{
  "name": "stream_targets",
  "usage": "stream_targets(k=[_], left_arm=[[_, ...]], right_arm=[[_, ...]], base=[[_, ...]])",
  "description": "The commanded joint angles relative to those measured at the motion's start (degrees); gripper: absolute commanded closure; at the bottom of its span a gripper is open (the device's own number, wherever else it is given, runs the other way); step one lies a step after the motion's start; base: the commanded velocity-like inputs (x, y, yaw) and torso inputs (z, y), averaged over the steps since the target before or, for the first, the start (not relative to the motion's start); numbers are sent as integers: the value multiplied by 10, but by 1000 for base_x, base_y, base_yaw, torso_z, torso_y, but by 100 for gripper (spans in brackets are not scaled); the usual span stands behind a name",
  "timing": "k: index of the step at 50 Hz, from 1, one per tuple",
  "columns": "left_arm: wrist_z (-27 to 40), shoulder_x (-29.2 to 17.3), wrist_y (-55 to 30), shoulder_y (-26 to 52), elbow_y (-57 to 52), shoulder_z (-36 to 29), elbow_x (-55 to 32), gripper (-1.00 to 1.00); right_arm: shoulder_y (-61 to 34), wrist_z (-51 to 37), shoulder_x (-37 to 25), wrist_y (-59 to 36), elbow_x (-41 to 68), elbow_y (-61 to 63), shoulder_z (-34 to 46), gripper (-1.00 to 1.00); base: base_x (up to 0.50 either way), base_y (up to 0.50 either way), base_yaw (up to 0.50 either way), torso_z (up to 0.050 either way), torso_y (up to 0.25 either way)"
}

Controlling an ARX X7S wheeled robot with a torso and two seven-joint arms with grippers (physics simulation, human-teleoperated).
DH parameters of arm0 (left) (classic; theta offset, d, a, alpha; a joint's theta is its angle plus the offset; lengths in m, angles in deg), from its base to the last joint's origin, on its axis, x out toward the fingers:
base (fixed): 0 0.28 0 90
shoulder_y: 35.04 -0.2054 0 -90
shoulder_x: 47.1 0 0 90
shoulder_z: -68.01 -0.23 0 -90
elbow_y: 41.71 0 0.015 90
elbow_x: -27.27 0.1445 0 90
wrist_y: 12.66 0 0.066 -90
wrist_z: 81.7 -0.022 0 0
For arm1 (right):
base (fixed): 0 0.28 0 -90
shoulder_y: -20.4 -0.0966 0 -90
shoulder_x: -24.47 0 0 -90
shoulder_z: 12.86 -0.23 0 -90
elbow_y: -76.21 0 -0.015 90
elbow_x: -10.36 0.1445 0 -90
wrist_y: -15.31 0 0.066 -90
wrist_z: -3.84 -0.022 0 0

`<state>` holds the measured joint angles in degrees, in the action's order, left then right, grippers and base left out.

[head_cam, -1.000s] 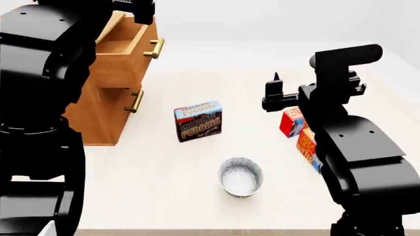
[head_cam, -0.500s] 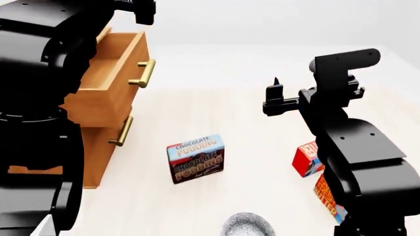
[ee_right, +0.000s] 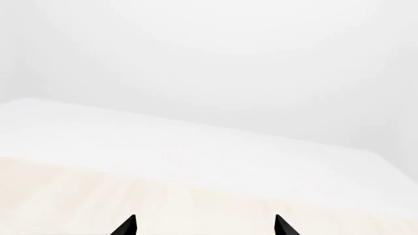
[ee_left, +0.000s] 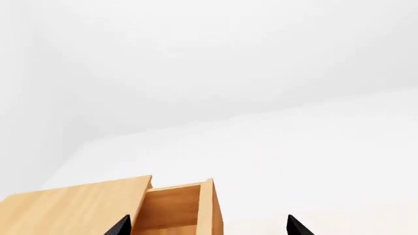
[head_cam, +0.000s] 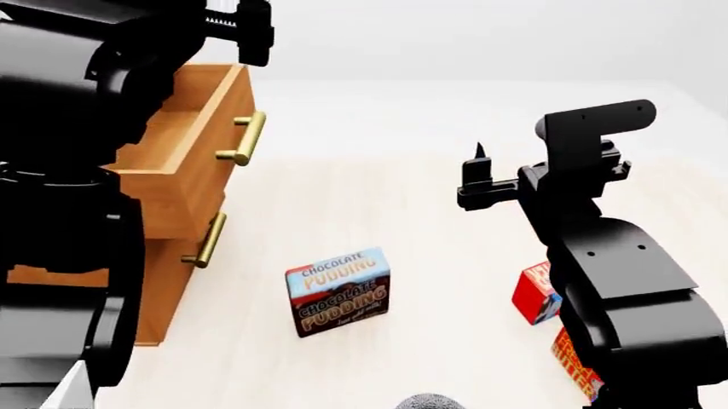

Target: Put the bowl in the top drawer of the cabinet.

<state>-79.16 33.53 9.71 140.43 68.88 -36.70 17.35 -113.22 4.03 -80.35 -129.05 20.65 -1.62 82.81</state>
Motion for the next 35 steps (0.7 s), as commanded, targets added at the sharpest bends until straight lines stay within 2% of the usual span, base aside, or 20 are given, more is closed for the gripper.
stream_targets(k=[1, 3, 5, 8, 10, 35], left_arm=[[9, 13, 7, 23, 96, -4, 7, -100], [-2, 31, 139, 48, 260, -14, 20, -100], [-6, 46, 222, 77, 378, -20, 29, -100], [-18, 63, 294, 110, 498, -30, 36, -100], [-26, 71, 319, 120, 539, -33, 38, -100], [-34, 73, 316, 84, 544, 0, 64, -100]], right_arm=[[17, 5, -3, 28, 6, -9, -6, -100], [18, 5, -4, 29, 7, -9, -7, -100], [19, 5, -5, 30, 7, -9, -7, -100], [21, 5, -5, 31, 7, -9, -6, -100], [22, 4, -6, 32, 7, -10, -4, -100], [29, -2, -4, 64, 6, -52, -7, -100]], base=[[0, 0, 0, 0, 0], [0, 0, 0, 0, 0], [0, 0, 0, 0, 0], [0, 0, 0, 0, 0], [0, 0, 0, 0, 0], [0, 0, 0, 0, 0]])
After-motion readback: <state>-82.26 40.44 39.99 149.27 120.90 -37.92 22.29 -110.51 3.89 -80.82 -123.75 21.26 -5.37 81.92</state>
